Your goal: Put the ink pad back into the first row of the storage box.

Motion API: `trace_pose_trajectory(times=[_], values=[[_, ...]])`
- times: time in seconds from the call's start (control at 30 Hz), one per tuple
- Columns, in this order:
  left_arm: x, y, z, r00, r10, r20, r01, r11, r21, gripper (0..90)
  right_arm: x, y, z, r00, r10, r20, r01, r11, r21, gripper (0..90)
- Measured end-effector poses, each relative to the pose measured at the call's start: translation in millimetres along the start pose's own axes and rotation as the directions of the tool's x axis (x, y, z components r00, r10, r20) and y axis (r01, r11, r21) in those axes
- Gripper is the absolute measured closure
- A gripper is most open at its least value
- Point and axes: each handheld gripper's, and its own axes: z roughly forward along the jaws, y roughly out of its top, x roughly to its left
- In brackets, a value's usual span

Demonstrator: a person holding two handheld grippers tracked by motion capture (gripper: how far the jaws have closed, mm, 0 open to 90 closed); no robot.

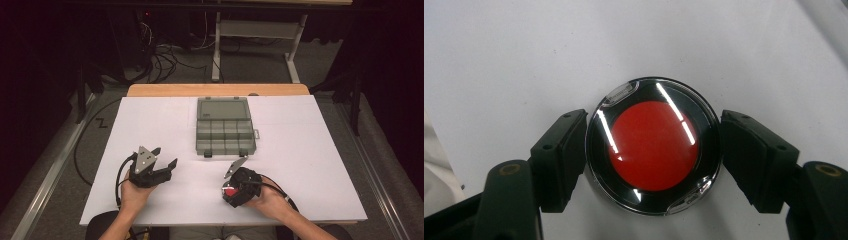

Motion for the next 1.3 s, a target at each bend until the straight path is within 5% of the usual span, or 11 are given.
trace_pose_trajectory(times=[0.73,1.3], values=[[-0.8,0.4,-1.3,0.9996,0.013,-0.024,-0.013,0.9998,-0.014,31.4,-7.0,-0.1,-7.1,0.9992,0.039,-0.011,-0.039,0.999,-0.02,31.6],[2.3,0.5,-4.1,0.9996,-0.012,-0.026,0.011,0.9992,-0.039,31.7,-30.8,5.3,-29.3,0.9955,0.095,0.007,-0.094,0.994,-0.058,31.6]])
